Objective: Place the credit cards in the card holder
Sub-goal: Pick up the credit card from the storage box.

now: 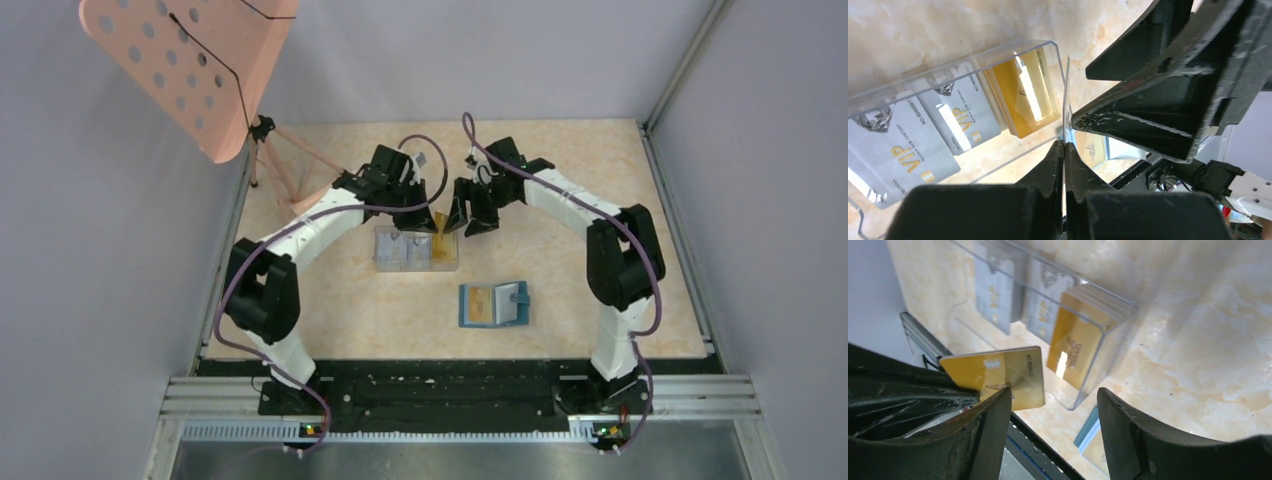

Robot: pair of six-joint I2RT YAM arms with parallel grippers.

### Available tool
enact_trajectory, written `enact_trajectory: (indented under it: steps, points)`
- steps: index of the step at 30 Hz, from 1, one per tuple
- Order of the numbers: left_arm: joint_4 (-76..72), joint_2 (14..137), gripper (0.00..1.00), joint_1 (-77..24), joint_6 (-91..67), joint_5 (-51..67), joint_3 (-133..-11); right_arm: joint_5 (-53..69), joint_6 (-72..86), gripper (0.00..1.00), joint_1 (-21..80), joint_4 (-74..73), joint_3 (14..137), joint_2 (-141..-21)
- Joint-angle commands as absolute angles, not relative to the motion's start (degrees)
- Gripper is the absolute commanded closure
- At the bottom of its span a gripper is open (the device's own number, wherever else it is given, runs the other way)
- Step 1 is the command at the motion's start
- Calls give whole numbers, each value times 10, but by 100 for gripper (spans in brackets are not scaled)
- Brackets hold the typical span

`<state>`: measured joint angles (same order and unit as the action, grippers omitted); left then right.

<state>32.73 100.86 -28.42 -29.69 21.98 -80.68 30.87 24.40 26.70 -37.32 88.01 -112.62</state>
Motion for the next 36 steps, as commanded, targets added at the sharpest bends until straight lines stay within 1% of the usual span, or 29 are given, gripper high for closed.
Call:
enact_trajectory:
  steps: [1, 4, 7, 12, 17, 19, 22, 29, 34, 36]
  points:
    - [282, 937, 100, -278, -325, 229, -769, 351, 248, 35, 257, -323, 858, -1037]
    - [261, 902, 100, -278, -345, 239, -728, 391, 267, 31, 242, -275, 806, -979]
    - [211, 861, 100, -279, -382, 260, -667, 434, 300, 29, 217, -218, 747, -921]
    - [108, 811, 100, -279, -437, 331, -580, 486, 305, 28, 194, -197, 683, -861]
    - [11, 768, 100, -281, -487, 410, -513, 573, 356, 30, 186, -111, 590, -820]
    - [-37, 748, 100, -284, -506, 430, -486, 605, 397, 33, 186, -48, 552, -808]
    - [-77, 727, 100, -294, -529, 452, -463, 644, 485, 40, 187, 95, 500, -789]
    - [-138, 714, 100, -311, -571, 453, -444, 668, 524, 48, 197, 153, 471, -783]
    - [-148, 734, 100, -317, -579, 451, -452, 684, 573, 69, 200, 221, 442, -772]
    - [-149, 734, 100, -319, -581, 442, -452, 690, 593, 72, 200, 246, 430, -765]
